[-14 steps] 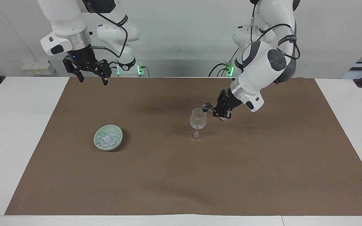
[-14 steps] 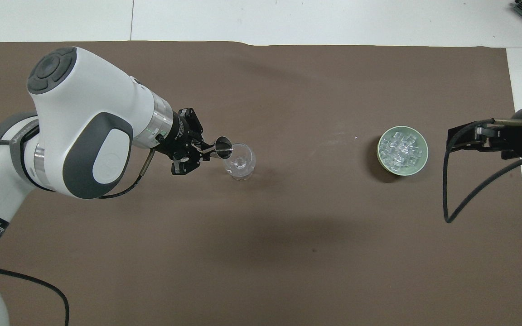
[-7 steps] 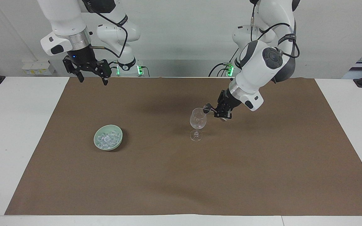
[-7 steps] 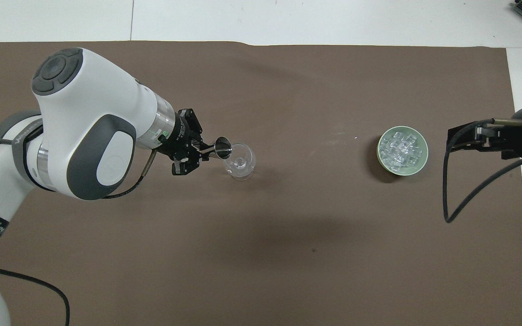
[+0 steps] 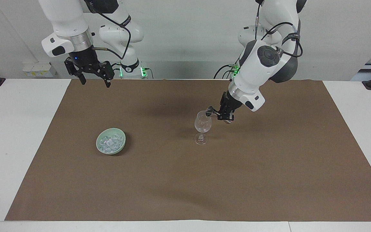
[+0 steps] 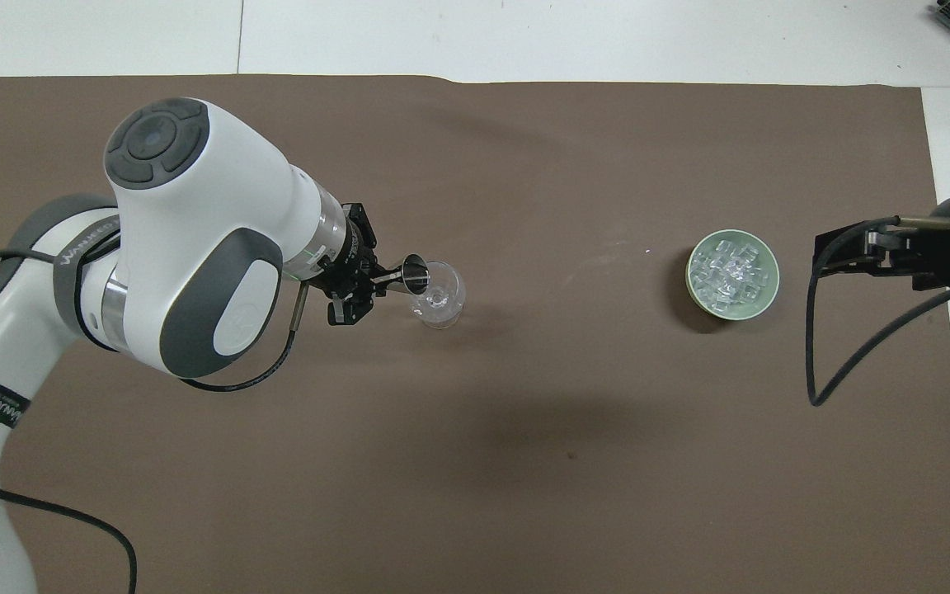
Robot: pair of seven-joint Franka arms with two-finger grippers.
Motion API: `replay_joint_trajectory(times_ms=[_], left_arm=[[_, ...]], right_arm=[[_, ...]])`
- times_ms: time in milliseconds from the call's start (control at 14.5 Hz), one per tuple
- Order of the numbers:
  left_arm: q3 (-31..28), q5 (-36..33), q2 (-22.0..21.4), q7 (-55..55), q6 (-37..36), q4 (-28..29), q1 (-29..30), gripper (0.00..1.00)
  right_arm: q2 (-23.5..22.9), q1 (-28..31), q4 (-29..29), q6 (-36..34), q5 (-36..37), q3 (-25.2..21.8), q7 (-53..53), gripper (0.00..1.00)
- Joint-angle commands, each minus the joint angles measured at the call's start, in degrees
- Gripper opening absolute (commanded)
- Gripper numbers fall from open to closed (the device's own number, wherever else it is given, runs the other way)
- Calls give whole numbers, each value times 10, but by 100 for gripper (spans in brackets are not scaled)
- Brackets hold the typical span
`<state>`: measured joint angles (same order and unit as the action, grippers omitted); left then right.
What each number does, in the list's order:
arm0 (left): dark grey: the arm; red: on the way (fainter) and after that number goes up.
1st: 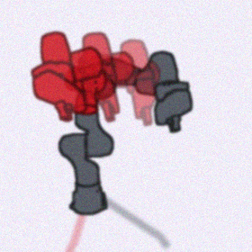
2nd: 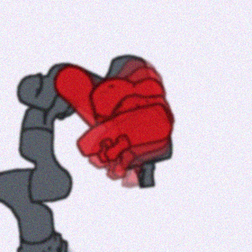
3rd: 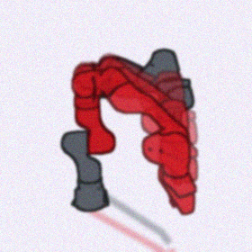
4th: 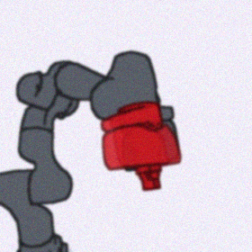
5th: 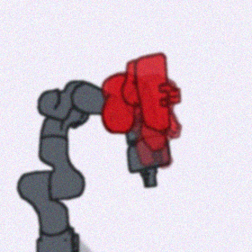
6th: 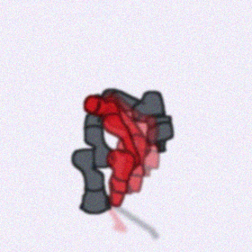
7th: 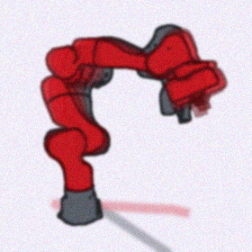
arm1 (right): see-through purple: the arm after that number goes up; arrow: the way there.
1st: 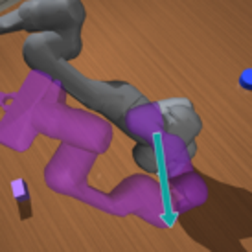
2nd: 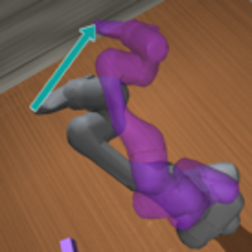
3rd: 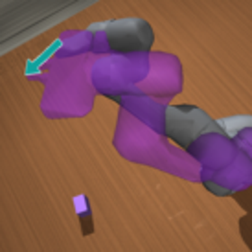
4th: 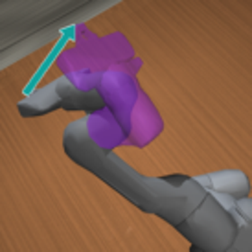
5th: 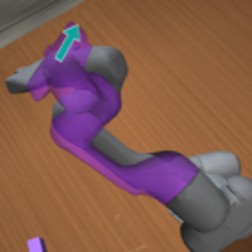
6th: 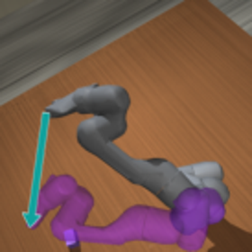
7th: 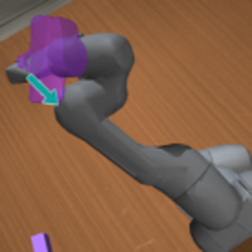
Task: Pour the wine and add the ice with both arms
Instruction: 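Tilt the metal cup with the left gripper to pour into the glass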
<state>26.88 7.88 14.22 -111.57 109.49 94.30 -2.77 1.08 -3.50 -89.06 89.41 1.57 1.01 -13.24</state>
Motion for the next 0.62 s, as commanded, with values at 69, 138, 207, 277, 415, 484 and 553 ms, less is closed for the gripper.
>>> replay_joint_trajectory(times_ms=[69, 138, 207, 277, 415, 484, 553], left_arm=[[8, -22, 8, -18, -7, -14, 0, 0], [12, -32, 8, -24, -8, -15, 0, 0], [13, -37, 8, -25, -9, -17, 0, 0], [13, -41, 8, -25, -9, -17, 0, 0], [14, -44, 8, -27, -11, -17, 0, 0], [15, -51, 8, -36, -11, -17, 0, 0], [17, -57, 9, -44, -11, -18, 0, 0]], right_arm=[[2, 8, -3, -3, -11, 1, 15, 100], [2, 8, -3, -3, -11, 1, 15, 100], [2, 8, -3, -3, -11, 1, 15, 100], [2, 8, -3, -3, -11, 1, 15, 100], [2, 8, -3, -3, -11, 1, 15, 100], [2, 8, -3, -3, -11, 1, 15, 100], [2, 8, -3, -3, -11, 1, 15, 100]])
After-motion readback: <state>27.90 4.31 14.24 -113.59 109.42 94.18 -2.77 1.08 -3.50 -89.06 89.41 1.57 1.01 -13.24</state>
